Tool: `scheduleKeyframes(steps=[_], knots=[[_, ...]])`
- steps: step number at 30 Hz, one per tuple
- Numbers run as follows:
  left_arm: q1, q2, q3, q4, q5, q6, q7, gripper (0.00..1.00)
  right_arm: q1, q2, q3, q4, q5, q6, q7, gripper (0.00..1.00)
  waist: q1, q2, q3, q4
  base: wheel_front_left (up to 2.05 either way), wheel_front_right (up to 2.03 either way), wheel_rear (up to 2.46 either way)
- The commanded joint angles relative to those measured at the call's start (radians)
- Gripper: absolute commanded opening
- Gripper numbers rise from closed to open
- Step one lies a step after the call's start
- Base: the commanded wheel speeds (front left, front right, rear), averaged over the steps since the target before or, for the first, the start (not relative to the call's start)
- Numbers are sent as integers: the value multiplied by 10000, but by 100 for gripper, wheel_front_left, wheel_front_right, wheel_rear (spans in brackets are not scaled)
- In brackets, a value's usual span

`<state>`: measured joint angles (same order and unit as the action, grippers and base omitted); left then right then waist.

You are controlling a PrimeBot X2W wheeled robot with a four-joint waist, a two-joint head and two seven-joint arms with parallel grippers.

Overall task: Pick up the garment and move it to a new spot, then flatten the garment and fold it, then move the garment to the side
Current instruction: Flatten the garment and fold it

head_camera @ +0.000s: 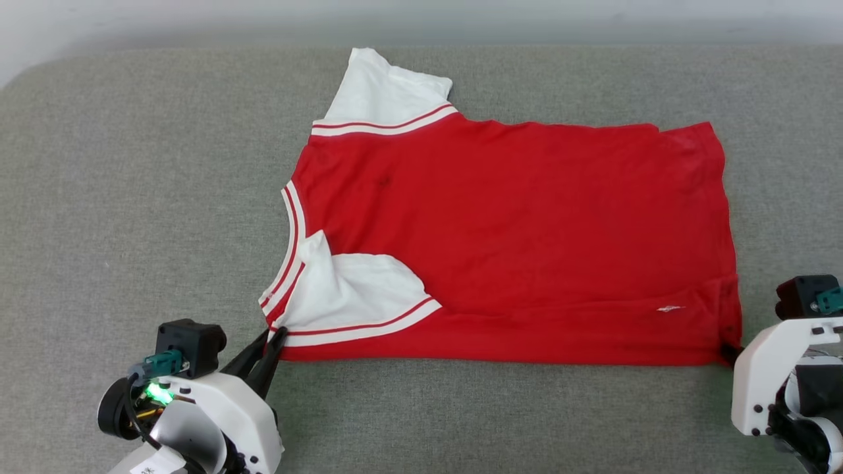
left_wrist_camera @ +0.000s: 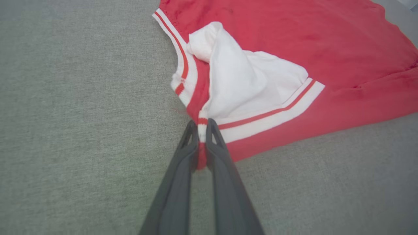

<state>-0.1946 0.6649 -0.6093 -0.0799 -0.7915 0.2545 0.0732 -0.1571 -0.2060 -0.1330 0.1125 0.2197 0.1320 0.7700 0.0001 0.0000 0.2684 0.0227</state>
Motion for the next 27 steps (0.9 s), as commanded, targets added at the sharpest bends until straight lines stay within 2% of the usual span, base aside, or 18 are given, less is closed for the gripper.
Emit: scheduleKeyframes(steps=[1, 13, 21, 27], knots=[[74, 54, 6, 59, -48, -29, 21, 0, 171, -172, -129, 116, 50, -25, 35, 0, -1, 0, -169, -26, 0, 0, 0], [1136, 308, -246, 74, -458, 61, 294, 0, 1289, -512, -284, -1092, 533, -24, 832, 0, -1, 0, -1289, -120, 0, 0, 0], [2075, 400, -542, -141, -817, 96, 517, 0, 2487, -449, -557, -1966, 792, -22, 1596, 0, -1, 0, -1582, -138, 0, 0, 0], [2194, 255, -766, 175, -819, 24, 605, 0, 2818, -342, -584, -2059, 829, -22, 1705, 0, -1, 0, -1605, -155, 0, 0, 0]])
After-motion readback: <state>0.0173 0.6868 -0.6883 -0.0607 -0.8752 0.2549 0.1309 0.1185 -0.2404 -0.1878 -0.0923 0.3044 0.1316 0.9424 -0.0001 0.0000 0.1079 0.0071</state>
